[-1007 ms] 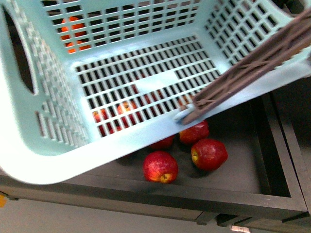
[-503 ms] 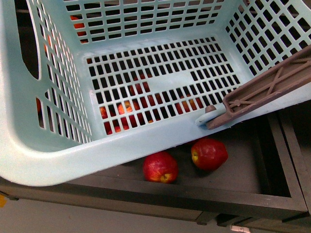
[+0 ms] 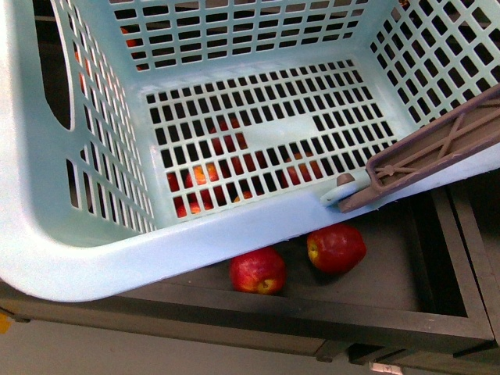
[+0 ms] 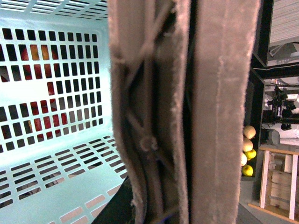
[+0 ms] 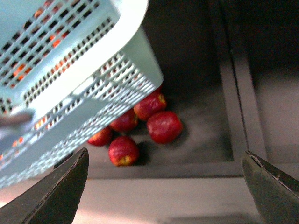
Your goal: Pick mango and avocado into basket
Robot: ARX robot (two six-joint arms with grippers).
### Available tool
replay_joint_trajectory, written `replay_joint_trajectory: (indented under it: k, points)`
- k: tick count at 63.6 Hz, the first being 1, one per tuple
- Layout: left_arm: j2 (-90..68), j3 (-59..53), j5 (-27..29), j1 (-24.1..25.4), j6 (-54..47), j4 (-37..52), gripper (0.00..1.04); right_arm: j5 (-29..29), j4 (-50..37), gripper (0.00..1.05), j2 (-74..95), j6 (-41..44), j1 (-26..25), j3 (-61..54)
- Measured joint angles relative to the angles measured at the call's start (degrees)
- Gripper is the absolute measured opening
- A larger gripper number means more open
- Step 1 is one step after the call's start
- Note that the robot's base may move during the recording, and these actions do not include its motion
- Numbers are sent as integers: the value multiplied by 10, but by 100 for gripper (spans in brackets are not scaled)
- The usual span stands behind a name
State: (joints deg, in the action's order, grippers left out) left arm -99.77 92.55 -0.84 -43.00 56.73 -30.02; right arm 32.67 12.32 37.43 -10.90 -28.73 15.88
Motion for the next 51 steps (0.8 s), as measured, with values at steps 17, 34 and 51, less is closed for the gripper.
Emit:
replay_joint_trajectory:
  k: [17,34,51]
  points:
    - [0,0,-1,0,1,0,15,-29,-181,96,292,-16,-136,110]
    - [0,0,-1,0,0,0,15,-203,-245,96,691,-19,-148,285]
    - [0,0,-2,0,0,0,15,-257,-203,96,854,-79,-118,406]
